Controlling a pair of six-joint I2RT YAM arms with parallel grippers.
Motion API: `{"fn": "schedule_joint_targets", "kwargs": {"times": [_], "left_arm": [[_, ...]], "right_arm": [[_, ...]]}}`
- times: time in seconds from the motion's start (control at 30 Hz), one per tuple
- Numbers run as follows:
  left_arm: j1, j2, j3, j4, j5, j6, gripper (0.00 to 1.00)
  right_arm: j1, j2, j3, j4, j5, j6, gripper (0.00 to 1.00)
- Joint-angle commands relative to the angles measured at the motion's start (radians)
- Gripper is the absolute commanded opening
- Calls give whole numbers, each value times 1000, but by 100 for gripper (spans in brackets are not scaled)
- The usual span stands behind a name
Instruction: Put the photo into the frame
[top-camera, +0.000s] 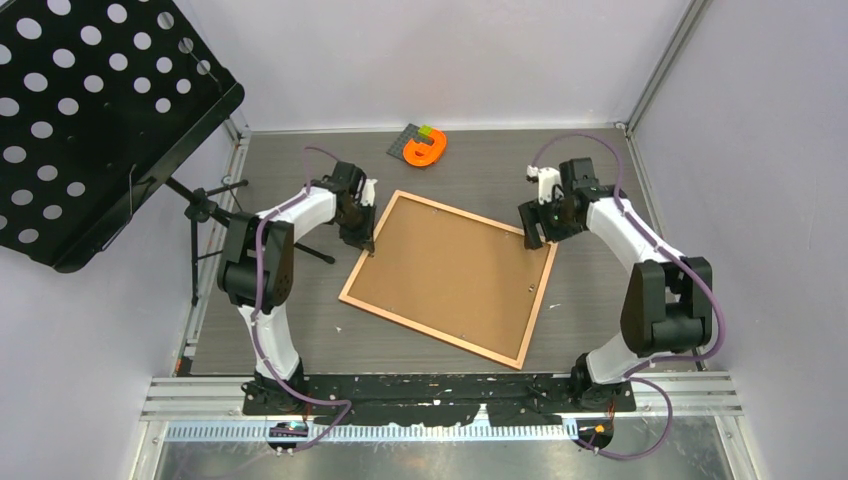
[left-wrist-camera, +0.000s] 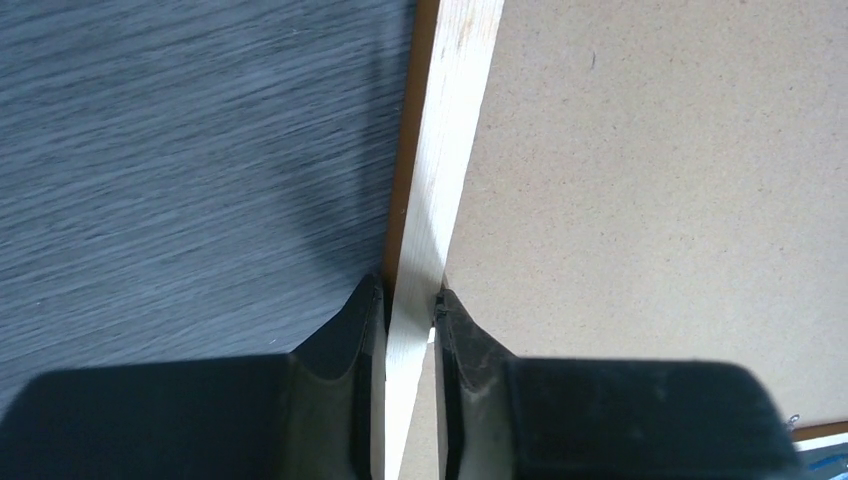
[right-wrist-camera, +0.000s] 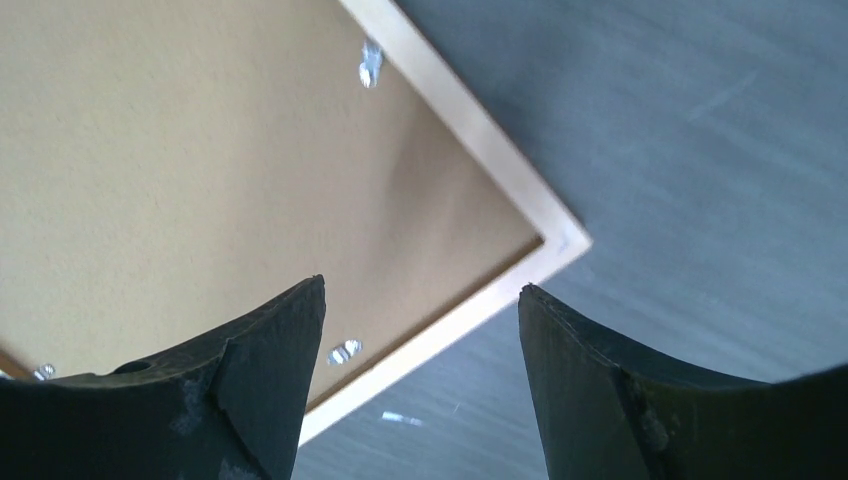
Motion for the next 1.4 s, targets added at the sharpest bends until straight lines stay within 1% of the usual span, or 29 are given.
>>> {"fn": "schedule_joint_targets", "kwargs": {"times": [0.0, 0.13, 0.3, 0.6, 0.67, 0.77, 0.8, 0.83, 0.87, 0.9, 0.93, 1.0, 1.1, 1.27, 1.37], "left_arm": [[-8, 10, -38, 62, 68, -52, 10], [-8, 4, -64, 81, 70, -73, 0], [-8, -4, -81, 93, 68, -84, 0], [-9, -9, -89, 102, 71, -89, 0], [-9, -11, -95, 106, 70, -91, 0], [-9, -24, -111, 116, 74, -97, 0], [-8, -30, -122, 121, 76, -103, 0], [-9, -36, -131, 127, 79, -106, 0], [-9, -42, -139, 131, 83, -111, 0], [-8, -46, -148, 131, 87, -115, 0], [-9, -52, -158, 134, 93, -120, 0], [-9, -61, -180, 141, 109, -131, 0], [-9, -75, -215, 157, 126, -147, 0], [-9, -80, -264, 181, 181, -191, 0], [-9, -79, -300, 208, 225, -244, 0]], "right_arm": [[-59, -94, -98, 17, -19, 73, 77], [-140, -82, -127, -14, -34, 65, 74], [-196, -4, -136, -33, -77, 54, 66], [-203, 117, -130, -3, -116, 63, 60], [-203, 138, -123, 2, -119, 68, 57], [-203, 165, -104, 6, -125, 75, 47], [-203, 176, -94, 9, -126, 79, 41], [-203, 184, -89, 9, -127, 80, 38], [-203, 188, -76, 10, -129, 81, 31], [-203, 198, -67, 11, -132, 82, 29], [-203, 205, -48, 12, -133, 85, 24], [-203, 229, -14, 14, -144, 92, 18], [-202, 282, 42, 27, -168, 102, 12], [-193, 357, 154, 40, -210, 90, 11], [-189, 412, 223, 38, -236, 90, 14]]}}
